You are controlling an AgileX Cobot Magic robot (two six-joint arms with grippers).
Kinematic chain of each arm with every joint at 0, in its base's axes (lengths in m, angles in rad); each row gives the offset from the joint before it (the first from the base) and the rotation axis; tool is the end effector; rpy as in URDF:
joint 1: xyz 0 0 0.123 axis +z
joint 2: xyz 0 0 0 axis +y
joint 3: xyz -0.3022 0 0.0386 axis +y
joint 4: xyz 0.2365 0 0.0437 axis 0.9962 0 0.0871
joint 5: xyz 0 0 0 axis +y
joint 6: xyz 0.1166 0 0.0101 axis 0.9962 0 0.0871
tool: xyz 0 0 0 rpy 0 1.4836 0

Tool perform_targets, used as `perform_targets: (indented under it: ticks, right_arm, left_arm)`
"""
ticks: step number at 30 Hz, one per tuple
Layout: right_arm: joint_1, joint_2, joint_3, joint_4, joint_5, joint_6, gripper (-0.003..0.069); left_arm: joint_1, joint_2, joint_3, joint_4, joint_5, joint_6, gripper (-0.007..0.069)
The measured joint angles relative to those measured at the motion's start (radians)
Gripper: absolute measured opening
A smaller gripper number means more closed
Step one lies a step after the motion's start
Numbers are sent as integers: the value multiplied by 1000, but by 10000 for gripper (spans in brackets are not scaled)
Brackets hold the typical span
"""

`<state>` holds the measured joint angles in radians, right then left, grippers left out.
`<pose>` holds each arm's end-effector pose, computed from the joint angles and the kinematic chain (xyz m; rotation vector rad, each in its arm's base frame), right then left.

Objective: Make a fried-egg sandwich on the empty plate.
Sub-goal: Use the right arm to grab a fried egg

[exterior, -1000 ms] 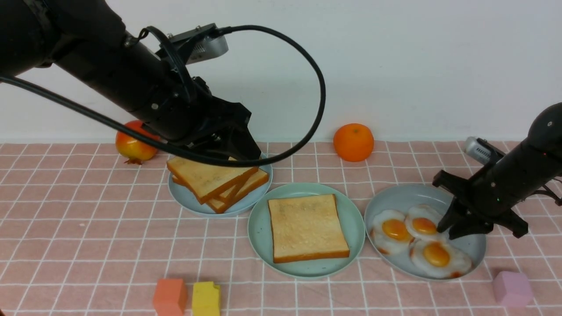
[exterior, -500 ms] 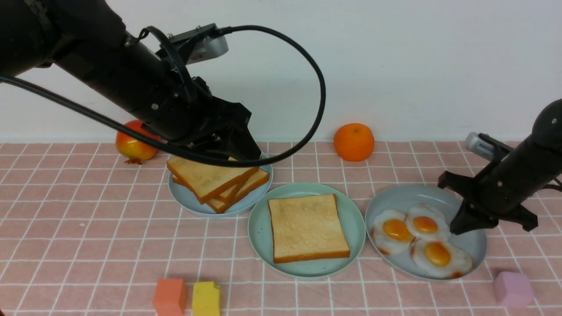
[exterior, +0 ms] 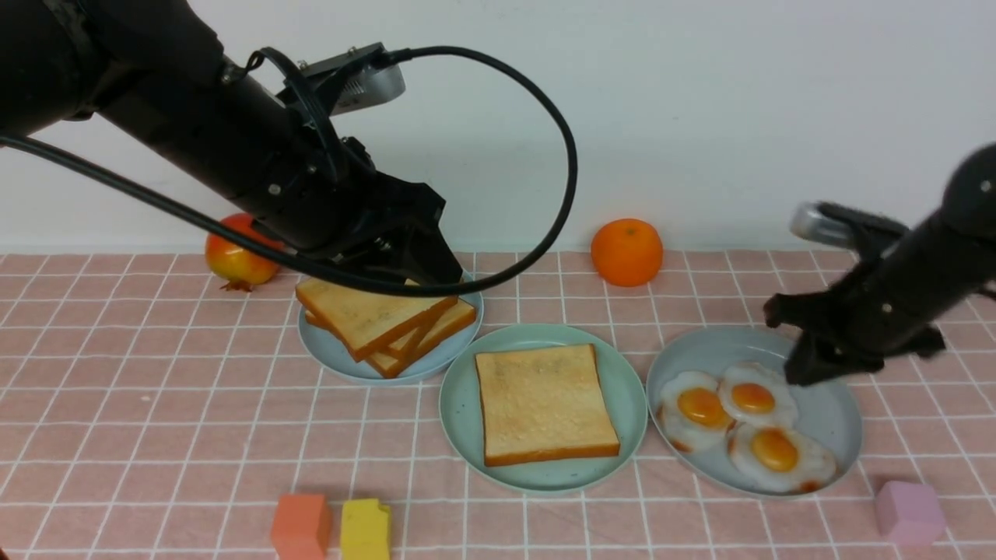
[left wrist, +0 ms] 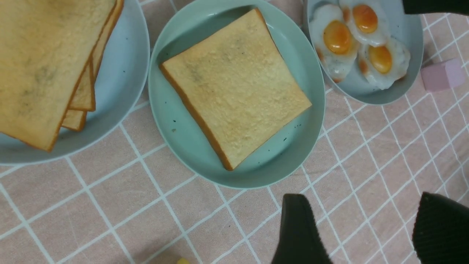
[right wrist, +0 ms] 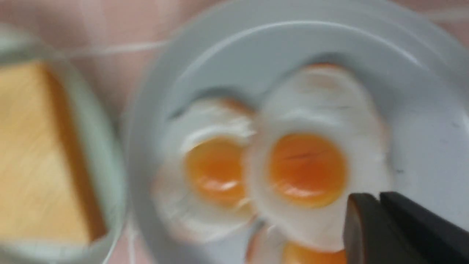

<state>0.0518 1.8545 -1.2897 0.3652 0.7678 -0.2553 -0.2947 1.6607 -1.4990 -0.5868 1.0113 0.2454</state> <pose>0.3826 0.0489 0.2065 -0.1169 2.7669 0.3650 0.3302 -0.1577 0.3385 0.4446 2.5394 -0.7742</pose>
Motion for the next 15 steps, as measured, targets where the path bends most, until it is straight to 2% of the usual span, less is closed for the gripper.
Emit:
perform_targets:
  ticks: [2, 3, 5, 7, 10, 15]
  right_arm:
    - [57, -19, 0, -59, -5, -8, 199]
    - [128, -26, 2, -131, -5, 5, 260]
    - [167, -26, 8, -196, -10, 36, 300]
    - [245, -21, 23, -365, -11, 139, 350]
    - [305, -14, 29, -550, -12, 270, 359]
    - [352, 11, 34, -670, -17, 346, 297]
  left_arm:
    - [0, 6, 0, 0, 3, 0, 455]
    - [0, 14, 0, -1, 8, 0, 455]
    - [0, 19, 0, -1, 8, 0, 455]
    - [0, 25, 1, 0, 9, 0, 454]
    - [0, 27, 2, 0, 12, 0, 454]
    - [0, 27, 2, -1, 12, 0, 454]
